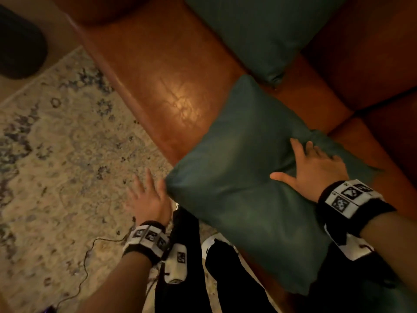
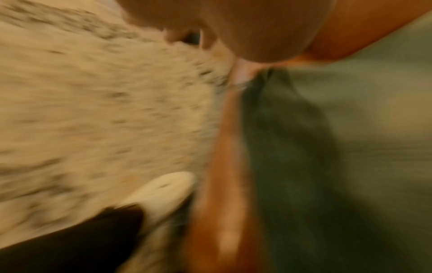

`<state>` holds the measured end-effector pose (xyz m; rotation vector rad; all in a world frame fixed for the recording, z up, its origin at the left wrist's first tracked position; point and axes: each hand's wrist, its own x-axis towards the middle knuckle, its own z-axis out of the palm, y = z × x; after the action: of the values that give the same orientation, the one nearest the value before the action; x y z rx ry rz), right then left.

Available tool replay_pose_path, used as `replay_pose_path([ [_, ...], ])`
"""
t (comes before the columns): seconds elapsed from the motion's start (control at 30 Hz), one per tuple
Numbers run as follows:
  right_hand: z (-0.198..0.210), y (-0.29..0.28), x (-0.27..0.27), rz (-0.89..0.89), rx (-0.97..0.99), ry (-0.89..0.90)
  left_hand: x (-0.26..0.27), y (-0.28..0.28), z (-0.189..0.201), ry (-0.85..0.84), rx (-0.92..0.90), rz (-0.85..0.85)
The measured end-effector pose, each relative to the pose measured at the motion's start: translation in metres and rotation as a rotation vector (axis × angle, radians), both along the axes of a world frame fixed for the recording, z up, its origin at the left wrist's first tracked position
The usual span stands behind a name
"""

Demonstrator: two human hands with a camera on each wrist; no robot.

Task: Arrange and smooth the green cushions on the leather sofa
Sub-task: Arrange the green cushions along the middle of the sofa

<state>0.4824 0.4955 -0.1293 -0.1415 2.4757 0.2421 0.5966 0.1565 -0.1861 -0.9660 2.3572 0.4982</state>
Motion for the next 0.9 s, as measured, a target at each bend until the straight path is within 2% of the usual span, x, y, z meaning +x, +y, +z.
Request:
replay_pose_path([
  [0.07, 0.004, -0.003, 0.004, 0.016, 0.027, 0.006, -0.024, 0.047, 0.033, 0.282, 0.016, -0.206],
  [0.1, 0.004, -0.004, 0.006, 0.028, 0.040, 0.012, -0.034, 0.080, 0.048, 0.377, 0.056, -0.385],
  [0.17, 0.002, -0.001, 0.009, 0.050, 0.040, 0.048, -0.044, 0.146, 0.064, 0.467, 0.137, -0.837],
  [0.23, 0.002, 0.013, 0.012, 0.057, 0.030, 0.078, -0.056, 0.171, 0.057, 0.455, 0.152, -1.146],
  [0.27, 0.001, 0.025, 0.013, 0.045, 0.016, 0.084, -0.062, 0.165, 0.043, 0.448, 0.105, -1.184],
  [0.3, 0.001, 0.040, 0.016, 0.015, 0.010, 0.081, -0.067, 0.151, 0.030, 0.409, 0.059, -1.131],
  [0.4, 0.015, 0.091, 0.031, -0.152, 0.055, 0.038, -0.075, 0.089, 0.006, 0.179, 0.000, -0.729],
  [0.47, 0.030, 0.115, 0.045, -0.275, 0.092, -0.037, -0.083, 0.055, 0.010, 0.013, 0.021, -0.537],
  [0.53, 0.042, 0.125, 0.044, -0.425, 0.081, -0.079, -0.101, 0.043, 0.026, -0.012, 0.015, -0.499],
  [0.6, 0.044, 0.115, 0.029, -0.541, -0.044, 0.014, -0.131, 0.063, 0.046, 0.128, -0.028, -0.630],
  [0.63, 0.040, 0.101, 0.018, -0.518, -0.125, 0.093, -0.146, 0.090, 0.058, 0.224, -0.025, -0.763],
  [0.7, 0.028, 0.064, -0.006, -0.342, -0.243, 0.236, -0.169, 0.157, 0.072, 0.410, 0.072, -1.088],
  [0.73, 0.023, 0.044, -0.017, -0.254, -0.279, 0.240, -0.176, 0.191, 0.075, 0.429, 0.125, -1.254],
  [0.8, 0.009, 0.025, -0.029, -0.157, -0.296, 0.140, -0.192, 0.232, 0.068, 0.254, 0.192, -1.465],
  [0.87, -0.006, 0.039, -0.026, -0.171, -0.266, 0.071, -0.221, 0.227, 0.045, -0.038, 0.114, -1.457],
  [0.9, -0.013, 0.056, -0.020, -0.198, -0.241, 0.051, -0.236, 0.216, 0.042, -0.133, 0.021, -1.429],
])
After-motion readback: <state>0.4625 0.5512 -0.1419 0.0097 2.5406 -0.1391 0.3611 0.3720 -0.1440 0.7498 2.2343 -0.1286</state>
